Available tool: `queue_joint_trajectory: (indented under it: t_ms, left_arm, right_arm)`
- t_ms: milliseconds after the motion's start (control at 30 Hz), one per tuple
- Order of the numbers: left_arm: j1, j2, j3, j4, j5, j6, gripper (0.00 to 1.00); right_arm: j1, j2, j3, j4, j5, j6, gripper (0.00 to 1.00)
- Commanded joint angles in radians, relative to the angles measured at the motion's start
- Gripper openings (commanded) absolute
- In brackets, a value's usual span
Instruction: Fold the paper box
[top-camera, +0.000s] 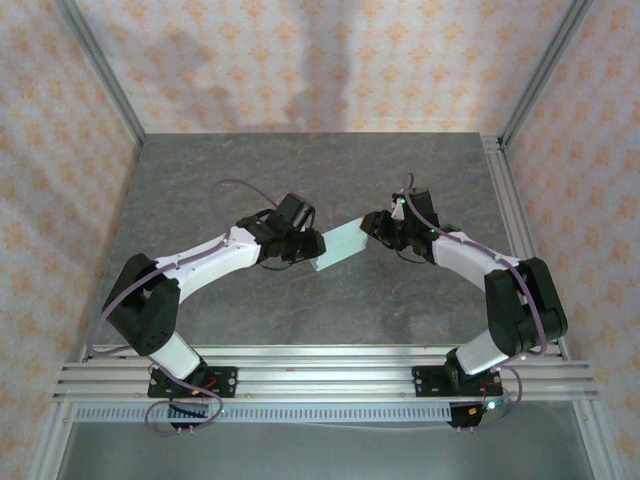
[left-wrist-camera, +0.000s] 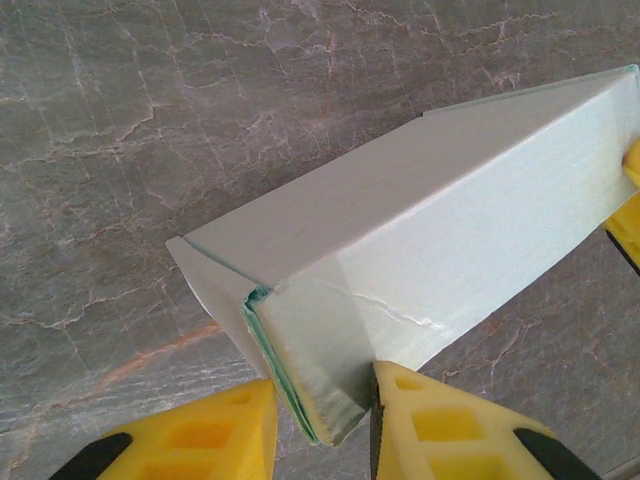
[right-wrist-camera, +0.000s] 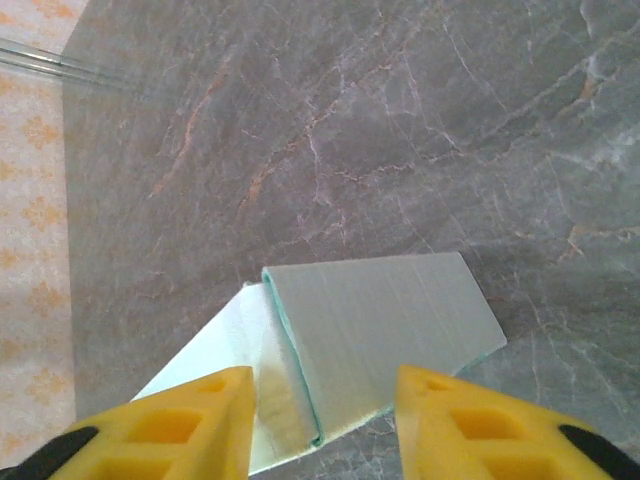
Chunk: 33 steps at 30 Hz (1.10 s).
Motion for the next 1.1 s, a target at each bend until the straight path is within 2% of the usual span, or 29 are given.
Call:
queue_joint_trajectory:
  t_ms: [0,100,333,400,500,667,733,900,1067]
  left_arm:
    - [0.011,0.045,-0.044,-0.086,-0.017,0.024,0.29]
    - [0.011,0.043,-0.044,-0.083,-0.016,0.024,0.29]
    - [0.011,0.051,-0.045,-0.079,-0.013,0.027,0.29]
    - [0.012,0.057,-0.041,-0.072,-0.006,0.030,0.29]
    - [0.013,0.029,-0.049,-0.019,0.014,0.036,0.31]
    - [0.015,-0.003,0.002,-0.001,0.035,0.063,0.47]
    - [0.018,-0.013,0.022,0.000,0.034,0.065,0.52]
    - [0.018,-0.060,0.055,-0.013,-0.043,0.094,0.66]
    - [0.024,-0.083,0.025,-0.039,-0.088,0.087,0.66]
  right_arm:
    - [0.007,0.008,0.048,-0.024,-0.012,-0.003,0.43]
    - [0.006,0.043,0.053,-0.014,-0.019,0.005,0.43]
    - [-0.005,0.062,-0.030,0.042,-0.010,0.042,0.17]
    - [-0.006,0.058,-0.044,0.039,-0.011,0.039,0.15]
    - [-0.006,0.040,-0.041,0.026,-0.029,0.013,0.20]
    - [-0.006,0.019,0.015,-0.038,-0.026,-0.067,0.40]
    - [-0.005,0.025,0.036,-0.052,-0.021,-0.083,0.44]
    - [-0.006,0.071,0.058,-0.066,-0.009,-0.104,0.44]
    - [-0.005,0.095,0.047,-0.063,-0.001,-0.101,0.43]
